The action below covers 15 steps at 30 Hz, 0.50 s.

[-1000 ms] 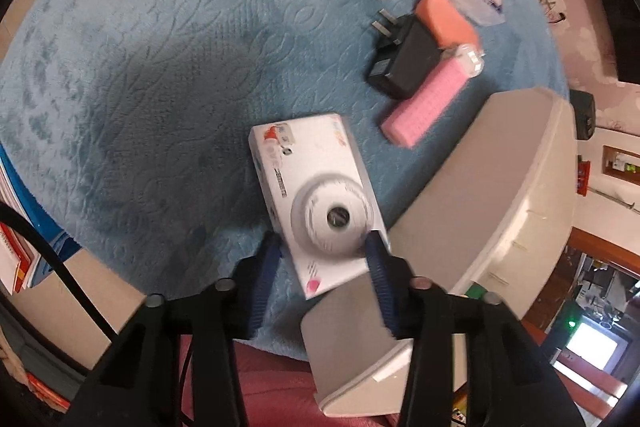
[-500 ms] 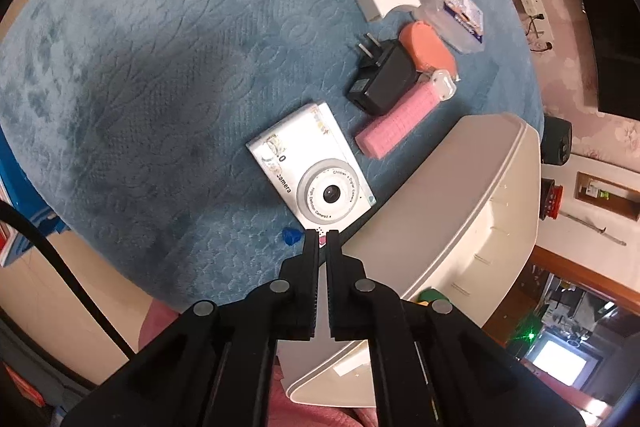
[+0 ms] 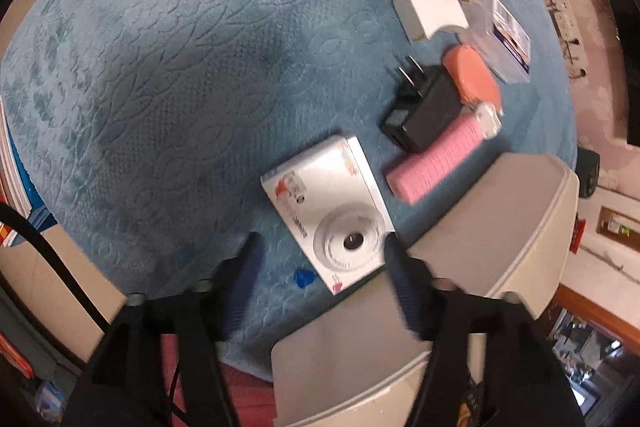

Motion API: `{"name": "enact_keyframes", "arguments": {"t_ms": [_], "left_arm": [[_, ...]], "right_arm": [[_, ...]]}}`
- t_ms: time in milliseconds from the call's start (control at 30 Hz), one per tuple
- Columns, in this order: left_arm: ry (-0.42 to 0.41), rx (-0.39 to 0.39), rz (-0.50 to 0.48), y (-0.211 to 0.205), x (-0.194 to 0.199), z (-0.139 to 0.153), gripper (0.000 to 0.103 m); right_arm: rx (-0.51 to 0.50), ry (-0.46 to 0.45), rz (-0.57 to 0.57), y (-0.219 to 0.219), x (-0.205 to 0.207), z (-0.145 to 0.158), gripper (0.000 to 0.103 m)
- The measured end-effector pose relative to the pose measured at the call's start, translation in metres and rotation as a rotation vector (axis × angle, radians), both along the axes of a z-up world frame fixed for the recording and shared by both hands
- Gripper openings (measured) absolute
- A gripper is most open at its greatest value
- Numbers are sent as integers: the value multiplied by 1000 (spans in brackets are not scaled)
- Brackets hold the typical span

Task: Organize rigid objects
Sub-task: 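Lower the left gripper onto the white boxy device and close on it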

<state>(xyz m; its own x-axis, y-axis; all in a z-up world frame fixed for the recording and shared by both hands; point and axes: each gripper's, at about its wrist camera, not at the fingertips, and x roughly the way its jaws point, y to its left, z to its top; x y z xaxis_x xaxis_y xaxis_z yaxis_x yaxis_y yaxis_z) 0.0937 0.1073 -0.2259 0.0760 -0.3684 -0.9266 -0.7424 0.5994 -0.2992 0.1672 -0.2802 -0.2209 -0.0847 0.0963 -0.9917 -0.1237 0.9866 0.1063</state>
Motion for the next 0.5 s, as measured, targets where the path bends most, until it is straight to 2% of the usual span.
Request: {"name": "enact_keyframes", "arguments": {"t_ms": [33, 233, 367, 500], "left_arm": [[4, 5, 6, 1, 1, -1, 79], [40, 6, 34, -4, 12, -12, 79], [70, 37, 19, -9, 20, -15, 79], [101, 20, 22, -13, 25, -22, 79]], "right_arm": [[0, 1, 0, 0, 1, 0, 9], [-10, 7, 5, 2, 1, 0, 9], [-10, 10, 5, 1, 2, 0, 9], [-16, 11, 12, 2, 2, 0, 9]]}}
